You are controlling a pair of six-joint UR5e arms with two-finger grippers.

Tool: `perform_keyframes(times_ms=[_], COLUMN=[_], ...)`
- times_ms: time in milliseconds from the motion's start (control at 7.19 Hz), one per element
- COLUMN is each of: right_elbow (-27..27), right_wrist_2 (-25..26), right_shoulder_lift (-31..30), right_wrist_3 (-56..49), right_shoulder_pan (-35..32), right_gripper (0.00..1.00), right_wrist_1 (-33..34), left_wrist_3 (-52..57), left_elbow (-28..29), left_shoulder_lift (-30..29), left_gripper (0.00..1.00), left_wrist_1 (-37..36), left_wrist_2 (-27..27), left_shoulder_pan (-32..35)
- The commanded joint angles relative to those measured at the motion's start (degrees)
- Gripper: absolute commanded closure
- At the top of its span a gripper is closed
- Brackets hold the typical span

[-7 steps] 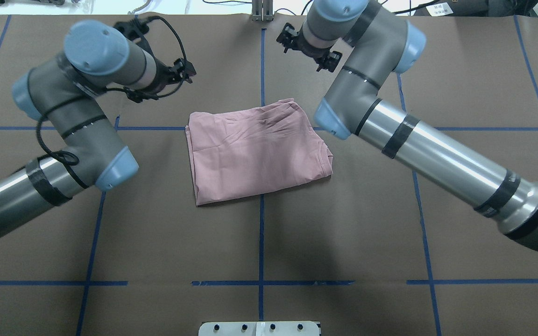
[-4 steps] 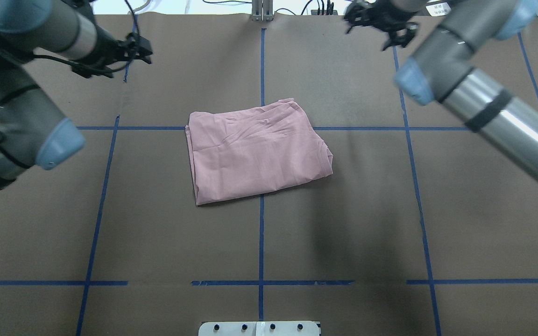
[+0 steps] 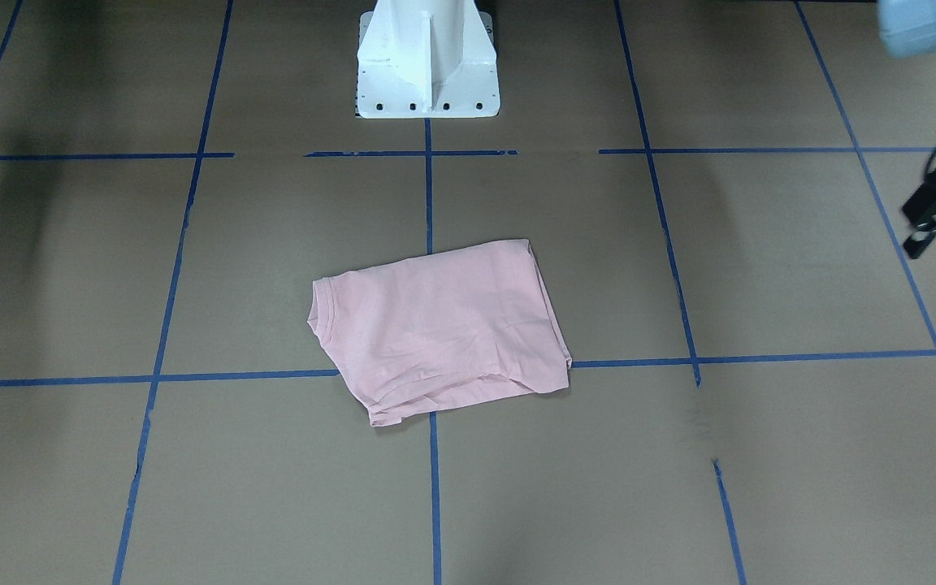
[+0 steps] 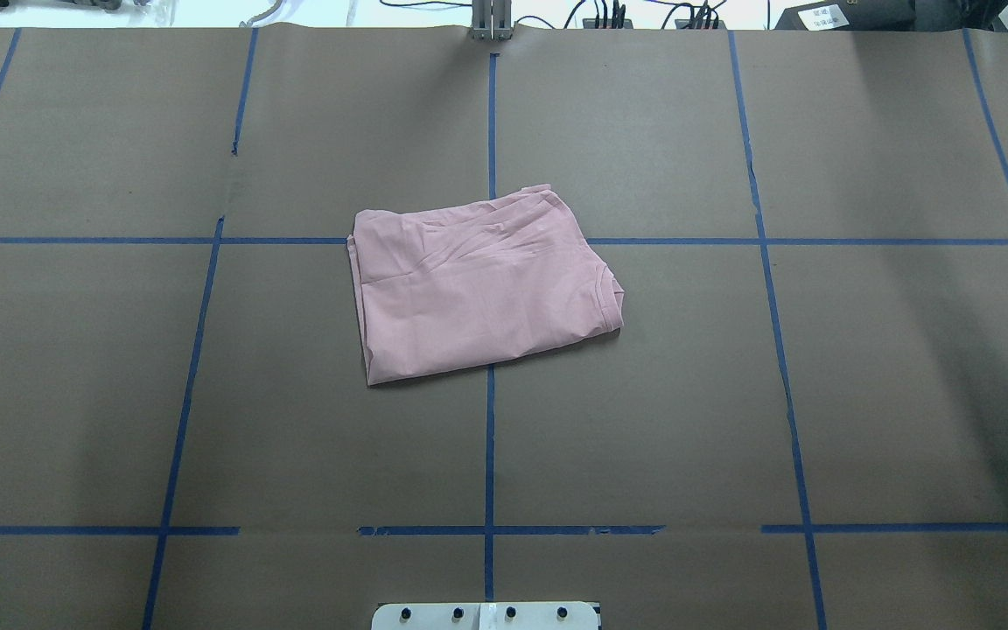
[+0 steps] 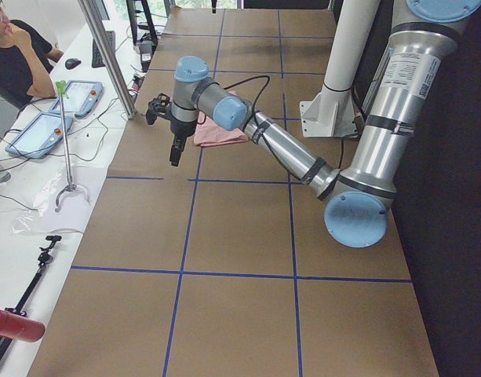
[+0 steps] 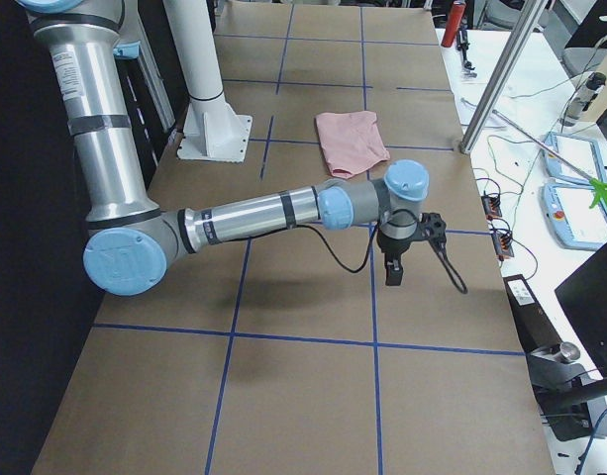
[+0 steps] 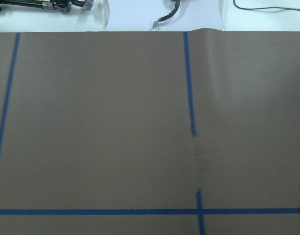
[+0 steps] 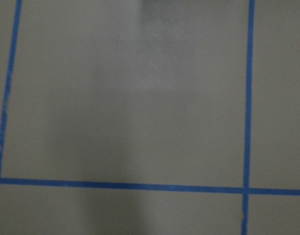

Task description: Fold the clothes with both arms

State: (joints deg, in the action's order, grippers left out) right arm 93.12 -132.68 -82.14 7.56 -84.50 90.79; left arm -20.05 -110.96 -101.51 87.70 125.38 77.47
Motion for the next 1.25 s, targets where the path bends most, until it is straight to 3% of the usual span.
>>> perform_keyframes(times_ms=[0,278,556,1112], right_elbow=[0.5,1.7,3.4,3.2], right_wrist_2=[-2.1,-5.5,-5.0,-6.5], right_shoulder_lift=[-8.6,-10.9,-11.2,-12.7], right_wrist_3=[-8.4,-7.7,-7.6,-7.6], right_shoulder_pan=[-6.5,-7.8,-7.8,-7.8], right_gripper=[0.00,0.00,0.00,0.00], right_wrist_1=[-0.2,-0.7,-0.7,-0.7], left_wrist_3=[20.6,23.5,24.3,23.9], left_elbow=[-0.1,1.0,10.2,12.4], left_shoulder_lift=[9.9,15.4,15.3,14.8], left_gripper=[0.00,0.00,0.00,0.00], left_wrist_1=[0.5,8.2,9.6,5.3], left_wrist_2=[2.2,4.2,3.4,3.9], left_shoulder_pan=[5.8,10.5,10.1,10.1])
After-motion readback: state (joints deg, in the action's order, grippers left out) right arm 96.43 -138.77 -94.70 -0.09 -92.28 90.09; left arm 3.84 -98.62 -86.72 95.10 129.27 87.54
